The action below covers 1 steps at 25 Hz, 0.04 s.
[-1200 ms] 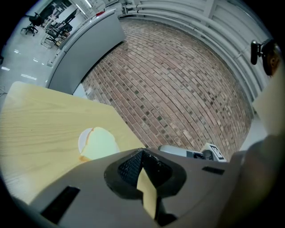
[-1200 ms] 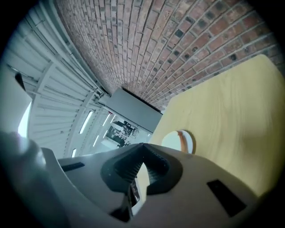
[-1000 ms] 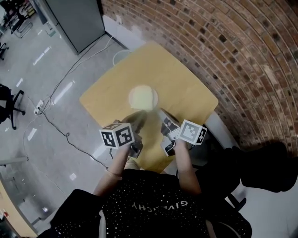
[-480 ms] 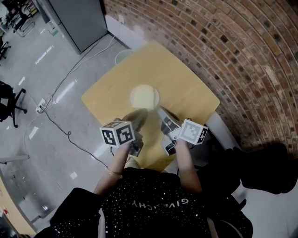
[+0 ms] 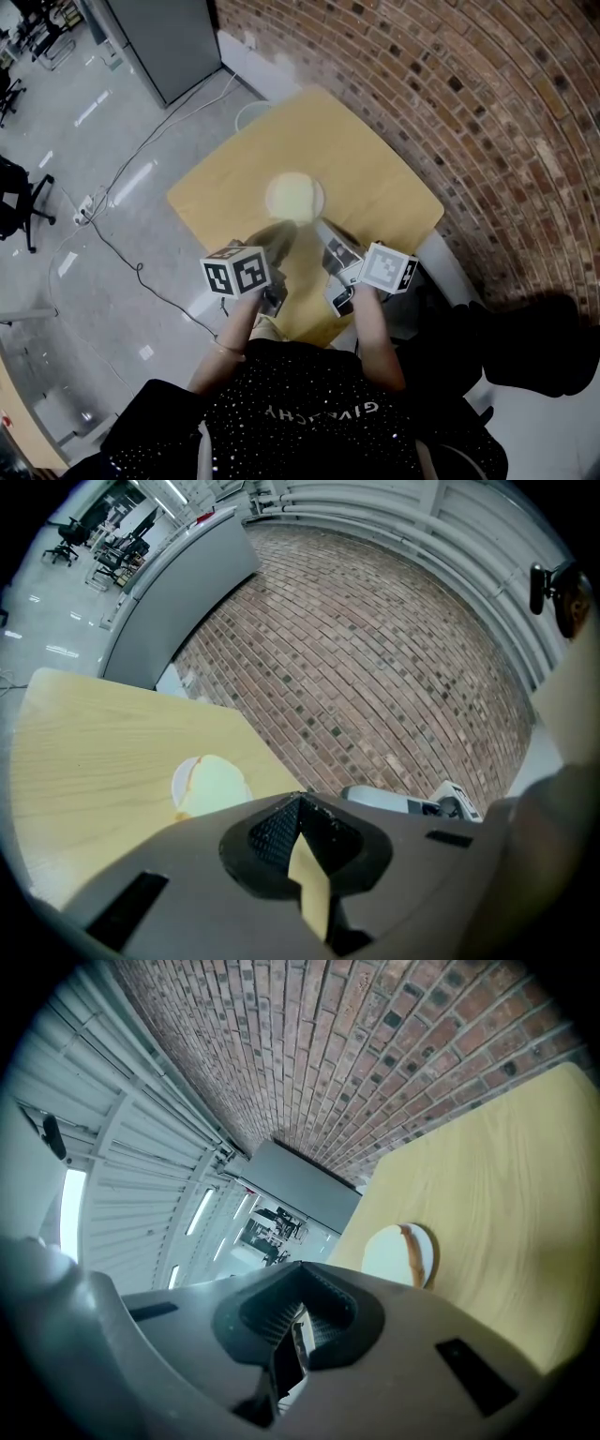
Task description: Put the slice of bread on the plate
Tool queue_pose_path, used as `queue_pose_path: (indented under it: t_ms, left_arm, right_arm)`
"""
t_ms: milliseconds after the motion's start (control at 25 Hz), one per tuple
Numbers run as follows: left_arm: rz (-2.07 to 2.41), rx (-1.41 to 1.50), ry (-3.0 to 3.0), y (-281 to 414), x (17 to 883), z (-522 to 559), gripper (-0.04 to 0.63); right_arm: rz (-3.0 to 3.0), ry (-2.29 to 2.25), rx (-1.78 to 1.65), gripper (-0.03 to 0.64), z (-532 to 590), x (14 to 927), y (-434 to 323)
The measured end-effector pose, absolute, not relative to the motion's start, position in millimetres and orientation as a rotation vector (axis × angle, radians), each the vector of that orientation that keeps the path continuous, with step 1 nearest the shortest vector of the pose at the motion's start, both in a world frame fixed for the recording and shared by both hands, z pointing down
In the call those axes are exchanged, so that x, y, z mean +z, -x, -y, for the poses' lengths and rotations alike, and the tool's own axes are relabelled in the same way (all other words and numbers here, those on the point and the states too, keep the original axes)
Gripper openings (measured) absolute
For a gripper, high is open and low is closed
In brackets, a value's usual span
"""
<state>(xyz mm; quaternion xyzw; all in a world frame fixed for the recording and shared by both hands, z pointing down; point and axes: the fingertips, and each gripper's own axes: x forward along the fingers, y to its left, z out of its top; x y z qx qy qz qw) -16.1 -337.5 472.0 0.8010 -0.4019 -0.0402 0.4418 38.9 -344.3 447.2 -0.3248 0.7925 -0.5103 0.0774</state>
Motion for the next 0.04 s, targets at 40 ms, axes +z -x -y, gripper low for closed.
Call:
queue_pose_path:
  t_ms: [40]
  left_arm:
    - [0.998,-0.100,-1.987,17.0,472.4,336.3,0.009]
  right_arm:
    - [-2.375,0.967,-1.534,0.015,343.0,447.2,-37.0]
